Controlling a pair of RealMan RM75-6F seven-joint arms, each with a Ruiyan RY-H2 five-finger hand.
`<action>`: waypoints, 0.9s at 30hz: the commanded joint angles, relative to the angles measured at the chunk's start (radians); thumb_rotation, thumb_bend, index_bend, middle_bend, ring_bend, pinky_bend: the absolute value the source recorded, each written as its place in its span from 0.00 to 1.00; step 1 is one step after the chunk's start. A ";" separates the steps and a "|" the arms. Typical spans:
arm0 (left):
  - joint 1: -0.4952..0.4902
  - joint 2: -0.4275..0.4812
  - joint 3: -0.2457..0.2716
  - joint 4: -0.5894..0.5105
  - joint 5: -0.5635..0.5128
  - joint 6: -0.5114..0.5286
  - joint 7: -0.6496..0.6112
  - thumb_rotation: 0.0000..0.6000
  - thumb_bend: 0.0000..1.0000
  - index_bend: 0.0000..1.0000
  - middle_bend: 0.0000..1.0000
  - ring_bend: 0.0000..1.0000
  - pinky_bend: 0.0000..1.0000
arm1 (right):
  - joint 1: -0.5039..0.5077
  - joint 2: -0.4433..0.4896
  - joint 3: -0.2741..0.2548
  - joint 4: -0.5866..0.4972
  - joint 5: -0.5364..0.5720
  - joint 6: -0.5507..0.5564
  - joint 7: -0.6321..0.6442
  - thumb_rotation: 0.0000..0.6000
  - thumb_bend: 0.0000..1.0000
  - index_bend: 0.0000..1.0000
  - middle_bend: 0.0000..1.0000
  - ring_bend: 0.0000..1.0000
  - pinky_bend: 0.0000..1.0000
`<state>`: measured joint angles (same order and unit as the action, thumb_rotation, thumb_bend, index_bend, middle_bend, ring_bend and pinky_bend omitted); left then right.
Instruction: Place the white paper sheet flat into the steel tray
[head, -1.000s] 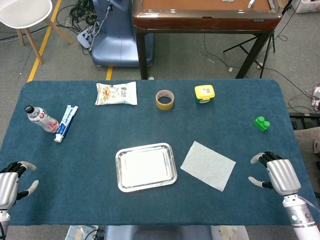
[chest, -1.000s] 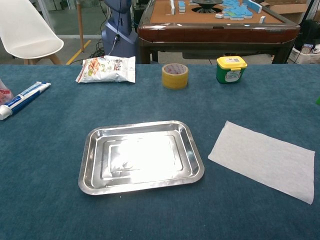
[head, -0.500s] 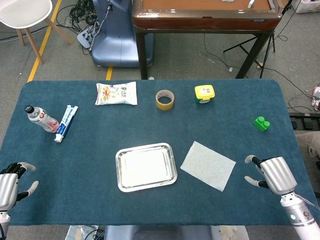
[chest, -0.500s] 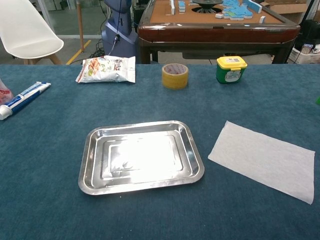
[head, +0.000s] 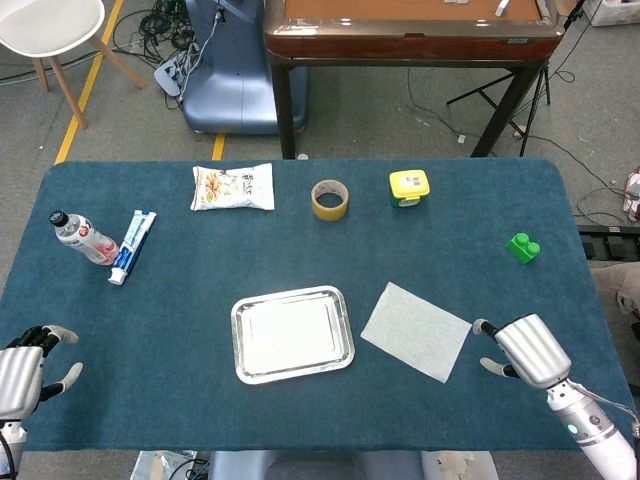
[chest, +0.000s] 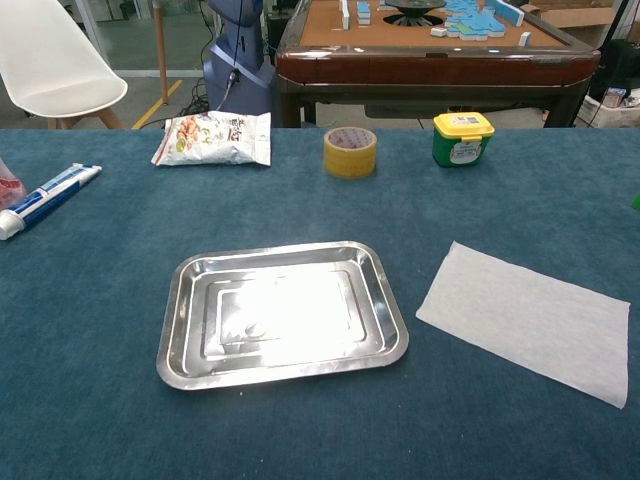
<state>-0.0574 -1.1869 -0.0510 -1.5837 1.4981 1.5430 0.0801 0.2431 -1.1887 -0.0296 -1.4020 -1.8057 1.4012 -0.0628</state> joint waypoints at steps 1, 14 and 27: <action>0.001 0.000 -0.001 0.000 0.000 0.002 -0.001 1.00 0.23 0.43 0.41 0.31 0.46 | 0.008 -0.012 -0.009 0.011 -0.007 -0.011 -0.018 1.00 0.00 0.47 1.00 1.00 1.00; 0.003 0.002 -0.001 0.000 -0.002 0.002 -0.005 1.00 0.23 0.43 0.41 0.31 0.46 | 0.027 -0.070 -0.038 0.086 -0.006 -0.052 -0.030 1.00 0.00 0.47 1.00 1.00 1.00; 0.009 0.006 -0.001 -0.007 0.002 0.014 -0.004 1.00 0.23 0.43 0.41 0.31 0.46 | 0.049 -0.113 -0.062 0.131 0.002 -0.103 -0.052 1.00 0.00 0.47 1.00 1.00 1.00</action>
<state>-0.0485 -1.1810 -0.0522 -1.5904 1.5005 1.5571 0.0759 0.2904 -1.3005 -0.0910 -1.2722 -1.8051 1.3001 -0.1133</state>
